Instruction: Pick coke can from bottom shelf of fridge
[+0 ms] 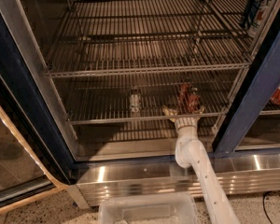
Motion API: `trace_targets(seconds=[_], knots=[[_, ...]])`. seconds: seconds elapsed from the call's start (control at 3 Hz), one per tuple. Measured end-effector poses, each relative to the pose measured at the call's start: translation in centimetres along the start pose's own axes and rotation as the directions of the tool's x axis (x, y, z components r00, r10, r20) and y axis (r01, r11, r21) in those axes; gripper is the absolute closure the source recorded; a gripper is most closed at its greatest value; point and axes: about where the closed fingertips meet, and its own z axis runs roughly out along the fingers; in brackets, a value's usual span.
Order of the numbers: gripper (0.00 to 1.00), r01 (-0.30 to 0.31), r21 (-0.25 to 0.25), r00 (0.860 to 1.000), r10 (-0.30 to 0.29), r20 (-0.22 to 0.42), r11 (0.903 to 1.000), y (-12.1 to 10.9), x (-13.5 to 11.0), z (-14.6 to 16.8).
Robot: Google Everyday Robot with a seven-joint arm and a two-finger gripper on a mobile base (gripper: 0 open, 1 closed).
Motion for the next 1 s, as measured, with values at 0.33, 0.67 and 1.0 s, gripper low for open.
trace_targets(seconds=[0.33, 0.67, 1.0], knots=[[0.00, 0.027, 0.027, 1.000, -0.027, 0.011, 0.9993, -1.2, -0.6, 1.6], [0.00, 0.039, 0.045, 0.999, -0.040, 0.010, 0.9982, -1.9, -0.7, 2.9], [0.00, 0.044, 0.058, 0.999, -0.044, 0.002, 0.9973, -2.5, -0.5, 3.9]])
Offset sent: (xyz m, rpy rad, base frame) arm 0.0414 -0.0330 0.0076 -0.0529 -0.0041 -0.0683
